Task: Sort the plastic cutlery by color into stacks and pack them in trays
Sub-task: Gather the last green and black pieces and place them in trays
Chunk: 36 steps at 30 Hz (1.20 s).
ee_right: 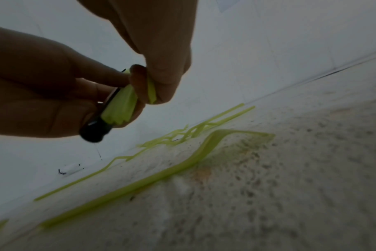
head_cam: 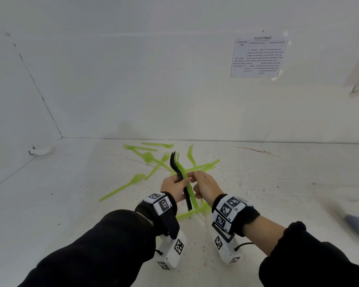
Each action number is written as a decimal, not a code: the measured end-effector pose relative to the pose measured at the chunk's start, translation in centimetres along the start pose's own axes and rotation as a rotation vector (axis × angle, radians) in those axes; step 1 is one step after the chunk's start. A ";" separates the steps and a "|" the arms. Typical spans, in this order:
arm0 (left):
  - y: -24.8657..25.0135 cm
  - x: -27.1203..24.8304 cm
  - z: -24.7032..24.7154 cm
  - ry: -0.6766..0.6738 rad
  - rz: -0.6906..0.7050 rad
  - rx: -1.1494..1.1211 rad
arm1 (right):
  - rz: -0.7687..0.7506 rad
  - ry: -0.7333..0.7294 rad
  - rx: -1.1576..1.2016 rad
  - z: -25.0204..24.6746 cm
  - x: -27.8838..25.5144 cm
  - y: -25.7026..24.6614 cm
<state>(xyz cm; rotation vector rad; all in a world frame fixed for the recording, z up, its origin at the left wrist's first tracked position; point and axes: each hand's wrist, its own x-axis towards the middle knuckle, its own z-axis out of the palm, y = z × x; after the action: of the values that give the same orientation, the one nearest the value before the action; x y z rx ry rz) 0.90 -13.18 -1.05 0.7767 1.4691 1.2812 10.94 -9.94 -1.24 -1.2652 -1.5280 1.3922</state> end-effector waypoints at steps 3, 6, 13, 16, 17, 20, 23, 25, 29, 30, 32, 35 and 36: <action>0.0 0.0 -0.3 -0.037 -0.004 -0.038 | -0.098 0.066 -0.176 0.3 -0.1 0.1; 0.0 -0.4 -0.5 -0.080 0.010 -0.045 | -0.133 0.099 -0.276 0.6 -0.1 0.8; -0.4 -0.8 -1.8 -0.069 -0.006 -0.072 | -0.126 0.243 -0.165 1.6 -0.5 0.9; -0.4 -1.0 -2.4 -0.053 -0.001 -0.086 | -0.182 0.214 -0.181 2.2 -0.5 0.9; -0.3 -1.1 -2.6 -0.051 -0.003 -0.099 | -0.198 0.200 -0.192 2.4 -0.5 1.0; -0.3 -1.3 -3.3 -0.045 -0.001 -0.100 | -0.234 0.159 -0.241 2.8 -0.7 1.1; -0.5 -1.5 -4.0 -0.042 0.020 -0.069 | -0.196 0.074 -0.213 3.1 -0.6 1.2; -0.6 -1.6 -4.5 -0.029 0.029 -0.048 | -0.146 -0.031 -0.182 3.1 -0.7 1.0; -0.4 -1.4 -5.3 0.040 0.007 -0.014 | -0.004 -0.150 -0.258 2.4 -0.7 -0.1; -0.3 -1.3 -5.4 0.053 -0.001 -0.019 | 0.044 -0.128 -0.311 2.2 -0.7 -0.3; -0.2 -1.2 -5.7 0.065 -0.017 -0.018 | 0.122 -0.156 -0.538 1.9 -1.0 -0.3; -0.2 -1.2 -6.0 0.063 -0.016 -0.016 | 0.084 -0.323 -1.029 2.5 -1.7 -0.2; -0.2 -1.2 -6.1 0.067 -0.012 -0.015 | 0.044 -0.340 -1.125 2.8 -1.5 0.0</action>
<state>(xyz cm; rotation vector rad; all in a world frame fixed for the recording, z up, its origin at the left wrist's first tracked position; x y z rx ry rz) -4.47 -16.32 -1.24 0.7207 1.5135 1.3191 8.73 -12.22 -1.54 -1.7107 -2.7117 0.7252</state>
